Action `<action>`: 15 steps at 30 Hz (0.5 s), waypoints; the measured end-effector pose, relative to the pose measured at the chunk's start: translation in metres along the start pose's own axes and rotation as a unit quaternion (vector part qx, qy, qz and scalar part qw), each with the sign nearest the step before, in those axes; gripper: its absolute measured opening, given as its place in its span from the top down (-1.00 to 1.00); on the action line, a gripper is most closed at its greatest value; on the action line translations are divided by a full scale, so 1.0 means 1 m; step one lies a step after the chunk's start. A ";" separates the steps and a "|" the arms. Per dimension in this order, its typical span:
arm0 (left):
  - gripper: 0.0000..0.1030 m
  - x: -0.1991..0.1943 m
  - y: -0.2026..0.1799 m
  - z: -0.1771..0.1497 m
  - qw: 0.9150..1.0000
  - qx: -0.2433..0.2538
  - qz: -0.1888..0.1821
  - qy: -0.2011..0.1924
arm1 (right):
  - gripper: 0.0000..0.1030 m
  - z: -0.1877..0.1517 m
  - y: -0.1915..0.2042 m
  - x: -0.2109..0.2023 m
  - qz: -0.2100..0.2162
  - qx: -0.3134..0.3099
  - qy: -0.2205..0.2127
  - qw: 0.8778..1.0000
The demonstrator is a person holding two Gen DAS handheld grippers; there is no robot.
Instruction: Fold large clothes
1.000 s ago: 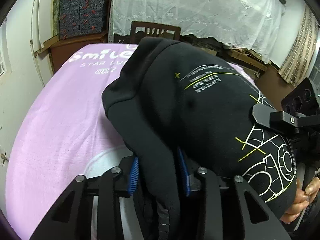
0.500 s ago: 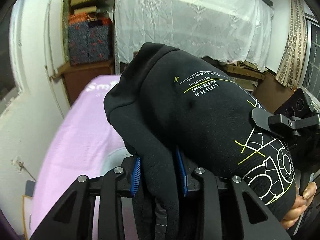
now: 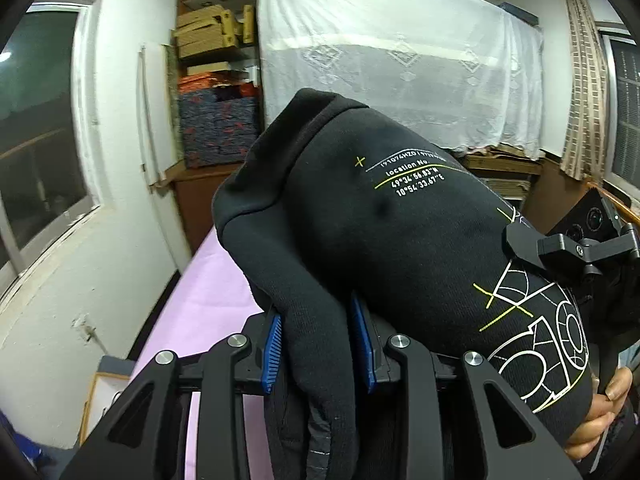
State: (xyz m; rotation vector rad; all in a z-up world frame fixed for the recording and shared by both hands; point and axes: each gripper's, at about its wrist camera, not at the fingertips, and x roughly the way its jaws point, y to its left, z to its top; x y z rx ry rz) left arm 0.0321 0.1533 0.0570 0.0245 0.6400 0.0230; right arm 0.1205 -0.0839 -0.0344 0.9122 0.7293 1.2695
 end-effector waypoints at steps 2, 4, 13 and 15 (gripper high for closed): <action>0.41 -0.004 0.012 -0.008 1.000 -0.005 0.011 0.005 | -0.27 -0.010 0.000 0.010 0.013 0.009 0.008 1.000; 0.41 -0.001 0.027 -0.021 0.999 -0.017 0.022 0.018 | -0.27 -0.020 -0.006 0.025 0.022 0.021 0.022 0.999; 0.34 0.096 0.052 -0.109 0.984 -0.046 0.065 0.162 | -0.26 -0.049 -0.088 0.087 -0.113 0.060 0.110 0.986; 0.34 0.089 0.039 -0.114 0.987 -0.012 0.087 0.134 | -0.29 -0.051 -0.097 0.085 -0.173 0.046 0.117 0.977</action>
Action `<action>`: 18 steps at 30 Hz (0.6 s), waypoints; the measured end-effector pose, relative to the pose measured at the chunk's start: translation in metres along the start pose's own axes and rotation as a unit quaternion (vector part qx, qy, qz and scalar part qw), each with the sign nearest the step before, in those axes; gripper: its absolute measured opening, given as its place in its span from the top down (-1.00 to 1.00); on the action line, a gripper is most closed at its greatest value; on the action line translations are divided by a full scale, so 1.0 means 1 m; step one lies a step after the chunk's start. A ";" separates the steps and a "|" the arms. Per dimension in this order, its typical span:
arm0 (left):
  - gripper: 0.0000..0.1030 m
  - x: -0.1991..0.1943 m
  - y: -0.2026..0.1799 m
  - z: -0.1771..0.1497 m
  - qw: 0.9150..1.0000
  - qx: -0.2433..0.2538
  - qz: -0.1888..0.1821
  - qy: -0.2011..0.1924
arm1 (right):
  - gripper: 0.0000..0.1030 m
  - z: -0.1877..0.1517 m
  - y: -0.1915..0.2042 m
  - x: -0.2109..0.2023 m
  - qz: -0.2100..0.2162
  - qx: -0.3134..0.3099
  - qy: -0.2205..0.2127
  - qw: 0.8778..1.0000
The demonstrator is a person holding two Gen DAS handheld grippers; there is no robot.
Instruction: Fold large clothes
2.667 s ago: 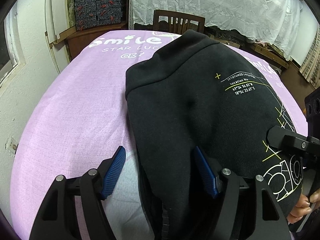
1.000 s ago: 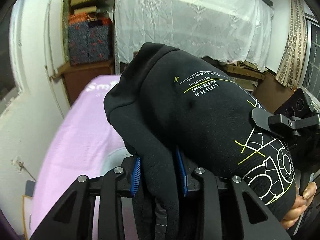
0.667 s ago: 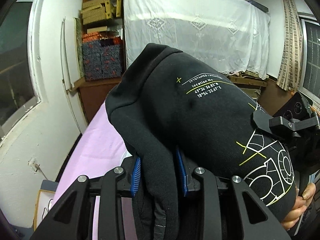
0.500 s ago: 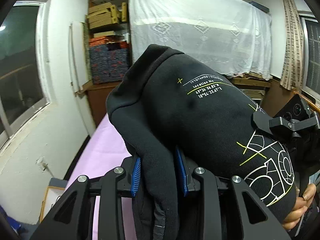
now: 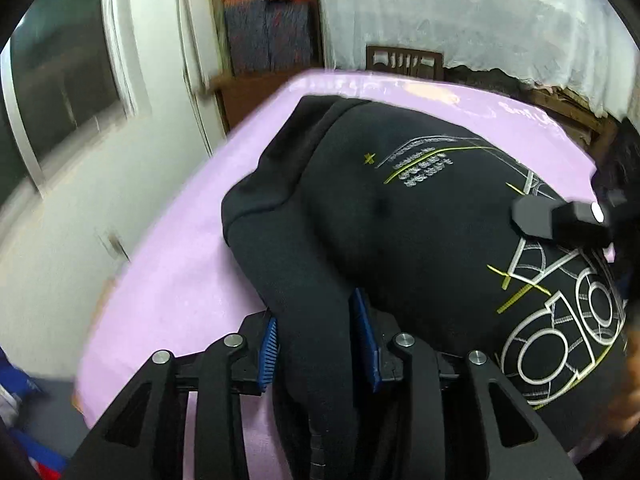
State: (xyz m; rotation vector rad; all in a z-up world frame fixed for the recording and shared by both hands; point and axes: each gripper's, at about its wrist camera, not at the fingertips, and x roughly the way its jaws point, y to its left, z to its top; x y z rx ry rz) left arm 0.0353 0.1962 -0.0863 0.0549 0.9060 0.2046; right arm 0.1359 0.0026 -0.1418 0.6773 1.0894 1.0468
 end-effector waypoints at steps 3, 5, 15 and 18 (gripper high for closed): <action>0.29 -0.005 -0.007 -0.001 1.000 0.008 0.009 0.002 | -0.37 -0.002 -0.001 -0.006 -0.018 -0.005 0.016 1.000; 0.16 -0.006 -0.004 -0.001 1.000 0.001 0.007 0.003 | -0.41 -0.003 0.006 -0.010 -0.053 -0.028 0.019 0.998; -0.15 -0.025 0.026 -0.009 0.998 -0.050 -0.033 0.013 | -0.52 -0.011 0.023 -0.042 -0.109 -0.047 -0.007 0.993; -0.24 -0.041 0.027 -0.002 0.998 -0.055 -0.031 -0.009 | -0.52 -0.022 0.044 -0.061 -0.130 -0.097 -0.051 0.985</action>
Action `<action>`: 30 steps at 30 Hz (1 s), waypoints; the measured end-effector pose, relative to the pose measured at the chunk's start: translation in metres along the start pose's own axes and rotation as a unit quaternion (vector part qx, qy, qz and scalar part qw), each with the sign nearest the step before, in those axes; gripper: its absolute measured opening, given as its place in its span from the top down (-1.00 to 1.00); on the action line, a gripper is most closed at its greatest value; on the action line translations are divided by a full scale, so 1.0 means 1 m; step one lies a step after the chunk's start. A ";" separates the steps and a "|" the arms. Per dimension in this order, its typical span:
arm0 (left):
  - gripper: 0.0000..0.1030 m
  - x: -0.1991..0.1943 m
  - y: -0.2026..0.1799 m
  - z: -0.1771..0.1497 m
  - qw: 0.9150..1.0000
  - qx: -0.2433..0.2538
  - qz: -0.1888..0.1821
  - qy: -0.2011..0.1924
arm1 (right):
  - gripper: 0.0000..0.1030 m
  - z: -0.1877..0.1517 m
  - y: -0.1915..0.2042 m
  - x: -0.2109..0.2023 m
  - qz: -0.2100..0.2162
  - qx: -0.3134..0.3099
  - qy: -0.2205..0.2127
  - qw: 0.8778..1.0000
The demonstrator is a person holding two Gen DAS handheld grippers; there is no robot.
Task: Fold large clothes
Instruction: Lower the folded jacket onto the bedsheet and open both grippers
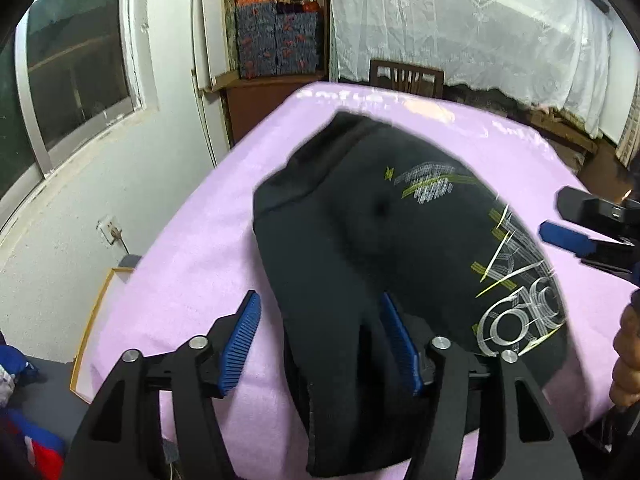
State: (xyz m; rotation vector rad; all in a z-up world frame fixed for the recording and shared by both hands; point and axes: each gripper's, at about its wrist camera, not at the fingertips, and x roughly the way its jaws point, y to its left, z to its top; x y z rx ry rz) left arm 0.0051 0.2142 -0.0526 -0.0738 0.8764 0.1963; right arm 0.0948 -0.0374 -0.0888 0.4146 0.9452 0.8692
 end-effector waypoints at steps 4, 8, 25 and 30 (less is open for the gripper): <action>-0.42 -0.018 -0.004 0.016 0.999 -0.016 -0.031 -0.023 | -0.45 0.003 0.044 -0.027 -0.017 -0.093 -0.058 0.994; -0.51 -0.006 -0.018 0.012 0.999 -0.003 -0.035 -0.006 | -0.22 -0.017 0.078 -0.028 -0.037 -0.173 -0.059 0.982; -0.77 -0.025 -0.018 -0.011 1.000 -0.022 -0.020 -0.005 | -0.60 -0.037 0.074 -0.002 -0.114 -0.120 -0.010 0.986; -0.85 -0.078 -0.020 -0.013 0.998 -0.020 0.000 -0.059 | -0.86 -0.046 0.106 -0.044 -0.136 -0.127 -0.048 0.981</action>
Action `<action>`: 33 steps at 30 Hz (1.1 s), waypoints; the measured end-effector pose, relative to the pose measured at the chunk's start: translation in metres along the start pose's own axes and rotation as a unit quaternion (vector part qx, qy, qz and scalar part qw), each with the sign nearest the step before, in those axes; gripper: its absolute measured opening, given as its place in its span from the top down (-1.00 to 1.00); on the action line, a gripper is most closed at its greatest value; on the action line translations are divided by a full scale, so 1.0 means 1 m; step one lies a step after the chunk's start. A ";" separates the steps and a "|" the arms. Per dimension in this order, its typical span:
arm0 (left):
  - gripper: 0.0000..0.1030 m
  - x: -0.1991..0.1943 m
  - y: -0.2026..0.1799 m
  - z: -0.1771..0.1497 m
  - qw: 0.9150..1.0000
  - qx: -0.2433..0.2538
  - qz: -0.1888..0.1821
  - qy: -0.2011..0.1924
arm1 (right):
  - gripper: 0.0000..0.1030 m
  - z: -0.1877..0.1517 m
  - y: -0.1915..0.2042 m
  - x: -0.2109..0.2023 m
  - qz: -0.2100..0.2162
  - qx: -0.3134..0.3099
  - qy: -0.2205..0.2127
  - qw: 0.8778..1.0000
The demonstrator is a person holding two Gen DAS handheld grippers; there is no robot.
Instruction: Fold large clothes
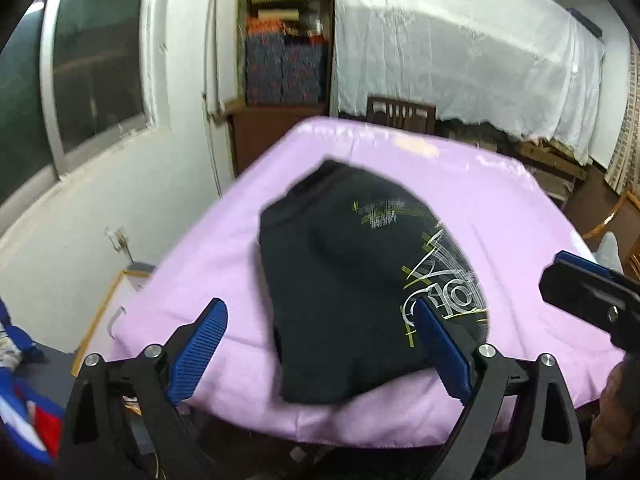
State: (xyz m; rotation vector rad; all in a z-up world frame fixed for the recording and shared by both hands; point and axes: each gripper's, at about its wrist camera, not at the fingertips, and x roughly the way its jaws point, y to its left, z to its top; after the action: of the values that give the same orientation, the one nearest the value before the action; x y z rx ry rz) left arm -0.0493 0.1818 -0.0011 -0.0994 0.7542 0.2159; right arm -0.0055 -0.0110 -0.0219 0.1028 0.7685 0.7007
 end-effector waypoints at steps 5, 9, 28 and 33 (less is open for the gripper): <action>-0.93 -0.044 -0.002 -0.003 0.999 0.004 0.025 -0.040 | -0.91 -0.006 0.043 -0.047 -0.017 -0.076 -0.044 0.996; -0.93 -0.061 -0.002 -0.008 0.997 0.007 0.045 -0.056 | -0.91 -0.017 0.063 -0.065 -0.047 -0.122 -0.073 0.989; -0.93 -0.021 -0.004 -0.020 0.999 0.006 0.053 -0.007 | -0.91 -0.032 0.034 -0.009 -0.067 -0.084 -0.029 0.994; -0.93 -0.025 -0.005 -0.019 0.999 0.004 0.051 -0.012 | -0.91 -0.031 0.031 -0.008 -0.064 -0.077 -0.026 0.995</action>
State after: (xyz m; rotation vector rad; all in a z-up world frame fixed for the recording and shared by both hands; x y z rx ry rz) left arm -0.0791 0.1702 0.0025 -0.0518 0.7365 0.3103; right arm -0.0468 0.0028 -0.0295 -0.0680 0.6622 0.6314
